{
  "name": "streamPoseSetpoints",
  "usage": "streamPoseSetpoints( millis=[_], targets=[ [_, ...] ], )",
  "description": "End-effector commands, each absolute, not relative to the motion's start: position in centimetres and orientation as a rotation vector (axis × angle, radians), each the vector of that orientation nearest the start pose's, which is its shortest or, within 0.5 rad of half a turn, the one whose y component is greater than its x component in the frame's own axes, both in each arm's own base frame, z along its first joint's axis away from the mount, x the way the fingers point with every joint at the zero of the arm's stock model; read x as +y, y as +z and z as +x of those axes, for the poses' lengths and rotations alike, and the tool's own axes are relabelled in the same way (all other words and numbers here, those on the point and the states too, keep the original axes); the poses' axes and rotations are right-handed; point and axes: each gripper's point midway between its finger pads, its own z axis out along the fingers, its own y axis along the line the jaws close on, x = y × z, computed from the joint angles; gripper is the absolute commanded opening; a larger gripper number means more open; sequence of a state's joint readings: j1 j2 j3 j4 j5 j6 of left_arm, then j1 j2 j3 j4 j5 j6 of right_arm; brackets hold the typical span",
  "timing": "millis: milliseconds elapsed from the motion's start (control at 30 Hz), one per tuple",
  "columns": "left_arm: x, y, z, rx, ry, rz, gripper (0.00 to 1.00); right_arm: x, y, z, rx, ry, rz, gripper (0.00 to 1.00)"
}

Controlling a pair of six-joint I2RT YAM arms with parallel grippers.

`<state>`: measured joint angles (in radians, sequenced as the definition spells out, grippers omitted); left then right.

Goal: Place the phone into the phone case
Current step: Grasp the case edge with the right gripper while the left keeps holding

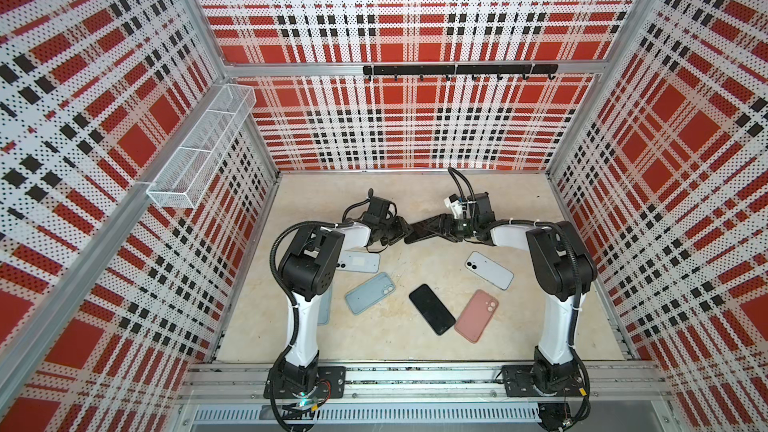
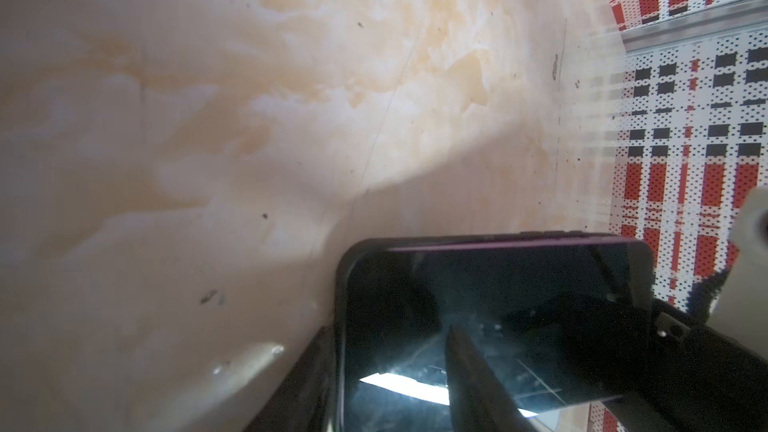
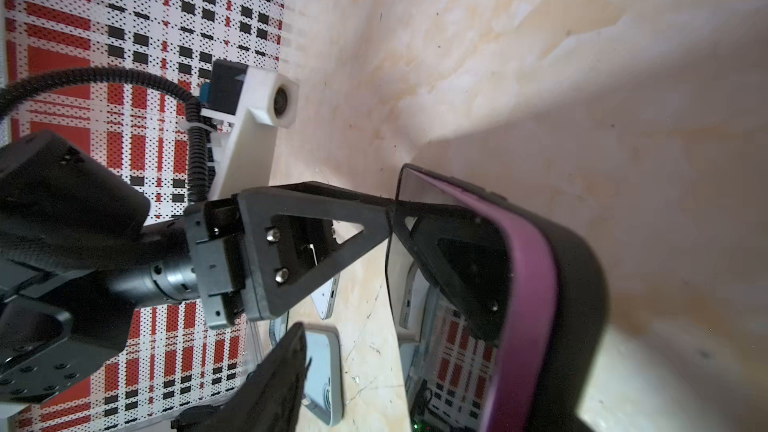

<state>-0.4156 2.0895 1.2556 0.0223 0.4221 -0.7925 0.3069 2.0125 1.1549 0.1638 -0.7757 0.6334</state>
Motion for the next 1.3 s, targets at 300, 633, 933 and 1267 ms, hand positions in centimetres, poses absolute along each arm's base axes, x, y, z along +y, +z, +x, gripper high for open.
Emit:
streamPoseSetpoints(
  millis=[300,633,933,1267],
  targets=[
    [-25.4,0.2,42.2,2.681,-0.969,-0.358,0.47,25.7,11.3,44.4,2.252,1.343,-0.086,0.52],
    [-25.2,0.2,42.3,2.677,-0.965,-0.367,0.47,25.3,10.4,44.1,2.272,1.323,-0.080,0.29],
    [-25.3,1.0,42.6,2.657,-0.963,-0.356,0.47,25.1,9.7,43.7,2.304,1.303,-0.102,0.05],
    [-24.8,7.0,44.3,2.471,-1.050,-0.302,0.64,24.7,14.1,43.7,2.196,1.302,-0.185,0.00]
  ],
)
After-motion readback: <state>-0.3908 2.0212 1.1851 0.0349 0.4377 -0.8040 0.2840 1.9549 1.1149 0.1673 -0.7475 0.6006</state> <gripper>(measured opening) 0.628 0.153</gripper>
